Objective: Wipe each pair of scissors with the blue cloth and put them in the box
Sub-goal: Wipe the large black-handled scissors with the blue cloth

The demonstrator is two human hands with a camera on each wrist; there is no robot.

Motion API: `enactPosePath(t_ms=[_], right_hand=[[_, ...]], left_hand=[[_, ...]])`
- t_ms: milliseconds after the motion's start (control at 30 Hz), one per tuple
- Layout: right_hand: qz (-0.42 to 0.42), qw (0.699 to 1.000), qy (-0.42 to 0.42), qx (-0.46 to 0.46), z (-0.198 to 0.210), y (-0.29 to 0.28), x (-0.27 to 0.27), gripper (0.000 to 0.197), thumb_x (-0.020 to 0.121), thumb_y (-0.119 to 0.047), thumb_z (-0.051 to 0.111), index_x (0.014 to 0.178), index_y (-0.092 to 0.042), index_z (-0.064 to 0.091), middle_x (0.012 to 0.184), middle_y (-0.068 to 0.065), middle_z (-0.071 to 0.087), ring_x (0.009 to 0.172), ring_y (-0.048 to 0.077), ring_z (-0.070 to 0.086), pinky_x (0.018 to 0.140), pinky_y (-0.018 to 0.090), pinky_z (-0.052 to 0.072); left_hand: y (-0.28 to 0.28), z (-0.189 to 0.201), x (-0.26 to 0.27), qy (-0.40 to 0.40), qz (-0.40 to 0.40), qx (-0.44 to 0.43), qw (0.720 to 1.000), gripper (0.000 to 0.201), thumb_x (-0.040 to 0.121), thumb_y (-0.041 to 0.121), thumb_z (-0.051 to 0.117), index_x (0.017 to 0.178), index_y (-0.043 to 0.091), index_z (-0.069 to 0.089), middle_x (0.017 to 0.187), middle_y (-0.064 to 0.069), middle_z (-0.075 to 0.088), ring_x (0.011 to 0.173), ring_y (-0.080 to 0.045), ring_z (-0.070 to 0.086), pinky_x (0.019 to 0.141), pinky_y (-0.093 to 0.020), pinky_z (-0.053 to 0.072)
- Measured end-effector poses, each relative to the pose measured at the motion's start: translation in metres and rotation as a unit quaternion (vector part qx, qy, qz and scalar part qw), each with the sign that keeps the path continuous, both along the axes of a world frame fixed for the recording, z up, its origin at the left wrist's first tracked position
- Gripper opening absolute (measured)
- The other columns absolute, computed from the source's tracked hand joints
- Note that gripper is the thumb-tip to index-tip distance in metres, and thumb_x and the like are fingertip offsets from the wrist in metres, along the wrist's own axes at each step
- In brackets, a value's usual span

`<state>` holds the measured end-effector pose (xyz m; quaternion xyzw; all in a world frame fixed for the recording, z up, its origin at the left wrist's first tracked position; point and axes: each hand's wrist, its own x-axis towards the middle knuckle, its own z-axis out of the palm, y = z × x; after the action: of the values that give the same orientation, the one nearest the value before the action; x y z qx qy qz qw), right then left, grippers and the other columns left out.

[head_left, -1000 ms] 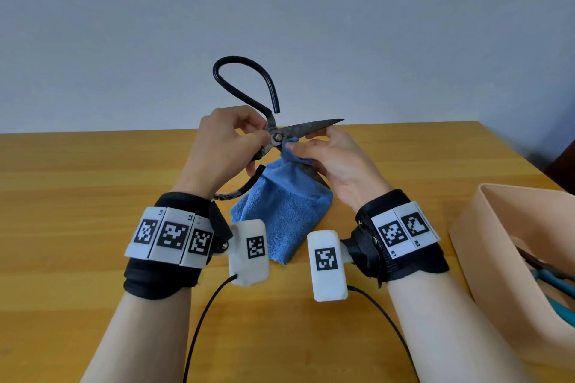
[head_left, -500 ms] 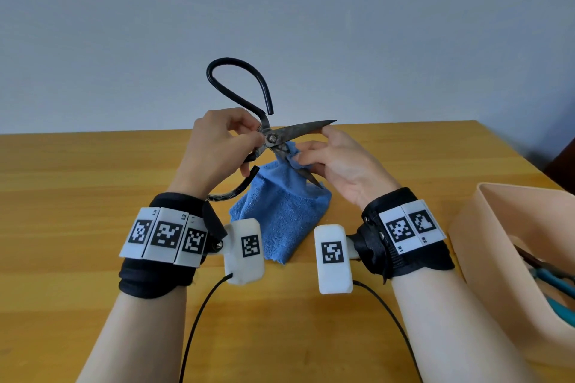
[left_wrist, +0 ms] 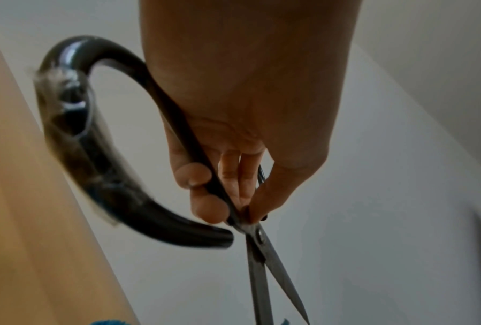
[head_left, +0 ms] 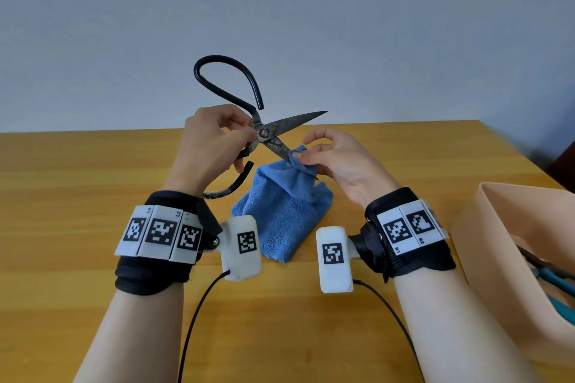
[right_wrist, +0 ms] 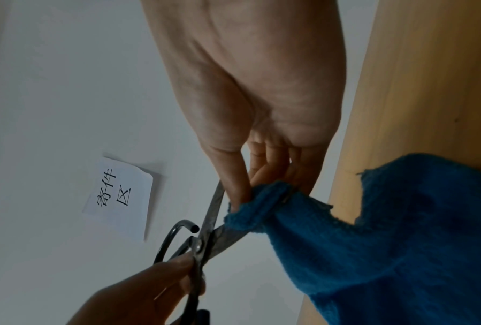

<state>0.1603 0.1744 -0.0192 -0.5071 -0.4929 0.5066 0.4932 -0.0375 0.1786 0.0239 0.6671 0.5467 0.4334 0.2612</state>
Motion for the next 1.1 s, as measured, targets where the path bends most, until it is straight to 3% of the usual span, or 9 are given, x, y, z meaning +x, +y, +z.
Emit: enactPosePath(t_ms=[167, 300, 367, 467, 567, 733, 900, 1000, 1100], right_hand=[[0.009, 0.999, -0.030, -0.004, 0.001, 0.000, -0.001, 0.033, 0.079, 0.010, 0.071, 0.100, -0.014, 0.061, 0.075, 0.001, 0.068, 0.080, 0.020, 0.066, 0.074, 0.031, 0.049], [-0.012, 1.000, -0.018, -0.003, 0.001, -0.001, 0.000, 0.030, 0.078, -0.002, 0.079, 0.096, -0.012, 0.058, 0.077, 0.006, 0.063, 0.076, 0.018, 0.063, 0.068, 0.027, 0.050], [-0.027, 1.000, -0.005, -0.003, 0.001, 0.000, 0.001, 0.026, 0.081, 0.002, 0.075, 0.097, -0.012, 0.060, 0.082, 0.010, 0.064, 0.077, 0.019, 0.062, 0.068, 0.028, 0.050], [-0.090, 0.995, 0.032, -0.003, 0.002, 0.003, 0.007, 0.027, 0.085, 0.010, 0.064, 0.101, -0.011, 0.061, 0.086, 0.010, 0.068, 0.079, 0.021, 0.063, 0.069, 0.029, 0.052], [-0.148, 0.981, 0.128, -0.012, 0.003, 0.005, 0.015, 0.027, 0.088, 0.012, 0.059, 0.105, -0.010, 0.057, 0.089, 0.009, 0.069, 0.077, 0.019, 0.065, 0.074, 0.031, 0.055], [-0.082, 0.965, 0.247, -0.038, 0.001, 0.005, 0.003, 0.027, 0.088, 0.012, 0.062, 0.106, -0.006, 0.057, 0.085, 0.013, 0.068, 0.072, 0.021, 0.068, 0.069, 0.030, 0.058], [-0.029, 0.941, 0.335, -0.047, 0.004, 0.005, -0.012, 0.022, 0.090, 0.011, 0.059, 0.106, -0.004, 0.056, 0.075, 0.011, 0.072, 0.072, 0.019, 0.070, 0.071, 0.027, 0.061], [-0.015, 0.929, 0.368, -0.042, 0.006, 0.005, -0.014, 0.028, 0.090, 0.010, 0.059, 0.114, -0.002, 0.053, 0.086, 0.014, 0.072, 0.079, 0.022, 0.071, 0.075, 0.029, 0.061], [-0.011, 0.921, 0.388, -0.045, 0.005, 0.006, -0.015, 0.039, 0.090, 0.008, 0.060, 0.127, 0.001, 0.051, 0.104, 0.020, 0.067, 0.088, 0.027, 0.069, 0.084, 0.033, 0.060]], left_hand=[[0.000, -0.001, 0.000, 0.004, 0.000, -0.006, 1.000, 0.003, 0.085, 0.010, 0.065, 0.084, 0.013, 0.066, 0.076, 0.001, 0.066, 0.039, -0.015, 0.057, 0.043, -0.012, 0.035], [0.000, 0.001, -0.002, -0.014, 0.008, -0.003, 1.000, 0.004, 0.085, 0.009, 0.065, 0.086, 0.010, 0.068, 0.082, -0.009, 0.070, 0.039, -0.016, 0.057, 0.040, -0.018, 0.038], [0.000, 0.000, -0.003, -0.022, 0.013, -0.003, 1.000, 0.004, 0.086, 0.008, 0.064, 0.086, 0.011, 0.068, 0.084, -0.012, 0.070, 0.040, -0.017, 0.058, 0.040, -0.020, 0.039], [0.004, -0.003, -0.004, -0.045, 0.027, -0.006, 0.999, 0.005, 0.089, 0.010, 0.061, 0.091, 0.009, 0.066, 0.088, -0.015, 0.070, 0.042, -0.015, 0.060, 0.044, -0.023, 0.040], [0.009, -0.005, -0.005, -0.090, 0.042, -0.019, 0.995, 0.012, 0.094, 0.012, 0.056, 0.102, 0.006, 0.062, 0.097, -0.014, 0.069, 0.045, -0.014, 0.063, 0.047, -0.025, 0.042], [0.008, -0.007, 0.003, -0.140, 0.012, -0.045, 0.989, 0.017, 0.102, 0.014, 0.051, 0.114, 0.003, 0.054, 0.091, -0.008, 0.066, 0.048, -0.012, 0.063, 0.048, -0.020, 0.047], [0.003, -0.008, 0.017, -0.178, -0.049, -0.074, 0.980, 0.010, 0.103, 0.014, 0.053, 0.103, 0.006, 0.047, 0.081, -0.009, 0.059, 0.057, -0.021, 0.070, 0.058, -0.026, 0.058], [0.002, -0.009, 0.026, -0.185, -0.085, -0.090, 0.975, 0.012, 0.103, 0.014, 0.053, 0.102, 0.007, 0.043, 0.079, -0.010, 0.060, 0.065, -0.027, 0.074, 0.069, -0.034, 0.062], [0.000, -0.010, 0.030, -0.178, -0.111, -0.094, 0.973, 0.012, 0.103, 0.014, 0.052, 0.103, 0.006, 0.043, 0.074, -0.011, 0.065, 0.068, -0.028, 0.075, 0.071, -0.034, 0.062]])
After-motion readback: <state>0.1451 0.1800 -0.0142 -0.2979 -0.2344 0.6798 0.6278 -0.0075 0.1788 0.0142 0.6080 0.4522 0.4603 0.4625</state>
